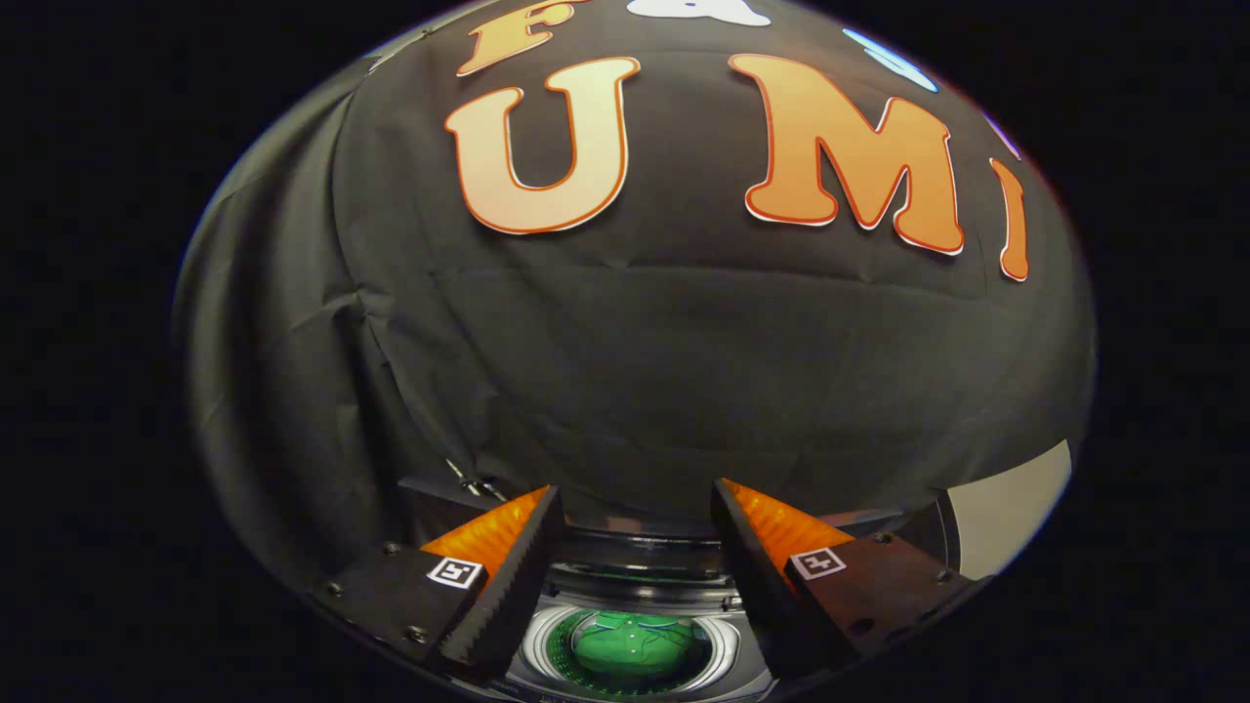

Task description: Put the clothes into the washing machine and then close the washing machine lid.

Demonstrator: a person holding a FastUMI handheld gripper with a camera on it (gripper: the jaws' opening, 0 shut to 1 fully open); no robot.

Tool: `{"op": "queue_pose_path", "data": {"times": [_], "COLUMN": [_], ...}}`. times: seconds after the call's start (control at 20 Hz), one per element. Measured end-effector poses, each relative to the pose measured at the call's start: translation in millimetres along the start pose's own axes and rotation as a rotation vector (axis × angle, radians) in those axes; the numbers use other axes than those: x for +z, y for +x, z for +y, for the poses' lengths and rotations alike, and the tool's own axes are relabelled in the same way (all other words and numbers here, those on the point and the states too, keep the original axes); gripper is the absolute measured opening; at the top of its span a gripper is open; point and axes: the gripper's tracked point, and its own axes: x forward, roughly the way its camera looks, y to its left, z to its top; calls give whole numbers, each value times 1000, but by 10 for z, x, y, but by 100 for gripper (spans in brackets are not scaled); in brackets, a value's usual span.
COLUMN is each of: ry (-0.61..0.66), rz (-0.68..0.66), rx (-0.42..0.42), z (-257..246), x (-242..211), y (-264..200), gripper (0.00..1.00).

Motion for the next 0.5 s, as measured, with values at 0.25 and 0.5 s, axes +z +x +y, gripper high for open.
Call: {"op": "queue_pose_path", "data": {"times": [0.25, 0.5], "ry": [61, 58], "rz": [40, 45], "rx": [-28, -55], "z": [-101, -58], "x": [-55, -152], "y": [139, 15], "gripper": [99, 99]}}
